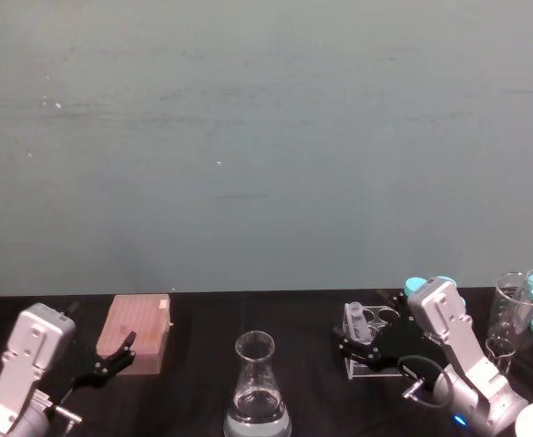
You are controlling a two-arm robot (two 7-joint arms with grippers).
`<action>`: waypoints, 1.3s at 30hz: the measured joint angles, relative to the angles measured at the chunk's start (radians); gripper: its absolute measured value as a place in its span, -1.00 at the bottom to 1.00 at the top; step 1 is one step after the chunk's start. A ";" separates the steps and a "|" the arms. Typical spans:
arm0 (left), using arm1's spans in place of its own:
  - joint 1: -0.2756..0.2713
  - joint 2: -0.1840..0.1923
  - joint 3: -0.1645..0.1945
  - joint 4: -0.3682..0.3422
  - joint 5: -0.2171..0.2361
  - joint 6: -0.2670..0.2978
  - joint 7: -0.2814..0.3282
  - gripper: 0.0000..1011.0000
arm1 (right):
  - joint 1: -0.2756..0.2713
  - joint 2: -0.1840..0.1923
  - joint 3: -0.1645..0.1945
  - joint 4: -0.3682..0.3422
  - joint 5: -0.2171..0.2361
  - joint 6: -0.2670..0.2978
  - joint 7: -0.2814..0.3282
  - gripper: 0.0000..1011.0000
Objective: Pour the liquid from the test tube into the beaker using one hand.
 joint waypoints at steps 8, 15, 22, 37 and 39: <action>0.000 0.000 0.000 0.000 0.000 0.000 0.000 0.98 | 0.032 -0.035 0.004 0.061 -0.021 0.001 0.010 0.98; 0.000 0.000 0.000 0.000 0.000 0.000 0.000 0.98 | 0.047 -0.060 0.017 0.095 -0.034 0.025 0.014 0.98; 0.000 0.000 0.000 0.000 0.000 0.000 0.000 0.98 | 0.053 -0.076 0.030 0.117 -0.045 0.039 0.022 0.98; 0.000 0.000 0.000 0.000 0.000 0.000 0.000 0.98 | 0.058 -0.091 0.041 0.137 -0.055 0.052 0.028 0.98; 0.000 0.000 0.000 0.000 0.000 0.000 0.000 0.98 | 0.058 -0.090 0.040 0.137 -0.055 0.052 0.028 0.94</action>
